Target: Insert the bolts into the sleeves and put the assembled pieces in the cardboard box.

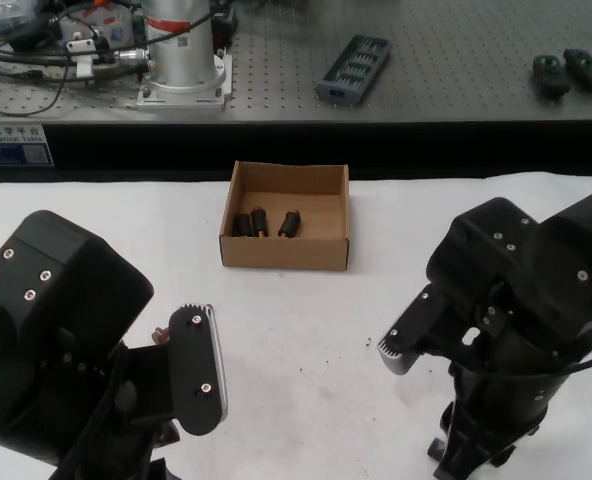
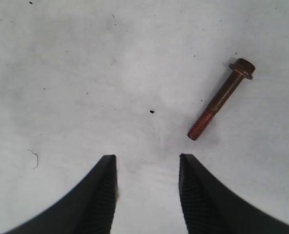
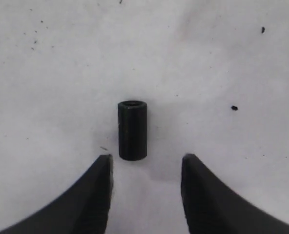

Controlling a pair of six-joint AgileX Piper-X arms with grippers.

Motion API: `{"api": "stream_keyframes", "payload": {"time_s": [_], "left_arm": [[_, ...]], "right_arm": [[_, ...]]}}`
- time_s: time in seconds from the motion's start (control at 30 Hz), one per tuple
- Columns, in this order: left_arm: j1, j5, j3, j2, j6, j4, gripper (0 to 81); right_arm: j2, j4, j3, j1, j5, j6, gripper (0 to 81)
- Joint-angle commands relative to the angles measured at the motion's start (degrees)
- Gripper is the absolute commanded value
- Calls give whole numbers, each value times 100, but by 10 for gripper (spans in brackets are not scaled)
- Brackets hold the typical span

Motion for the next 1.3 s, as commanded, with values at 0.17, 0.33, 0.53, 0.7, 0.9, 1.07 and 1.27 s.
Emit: {"api": "stream_keyframes", "payload": {"time_s": [0.17,0.33,0.53,0.7,0.9,1.07,1.27], "left_arm": [[-26,-58,-45,-61,-49,-25,305],[-26,-58,-45,-61,-49,-25,305],[-26,-60,-45,-61,-107,-109,305],[-26,-60,-45,-61,-303,-341,305],[-26,-82,-45,-61,-301,-383,305],[-26,-155,-45,-61,-311,-383,305],[-26,-232,-45,-61,-311,-383,305]], "right_arm": [[-14,-508,5,-22,-225,-127,337],[37,-659,24,-22,-240,-127,337],[358,-665,39,-22,-240,-127,337],[548,-706,39,-22,-240,-127,337],[666,-829,39,-22,-240,-127,328],[799,-764,39,-22,-240,-127,237],[869,-566,39,-22,-125,-127,229]]}}
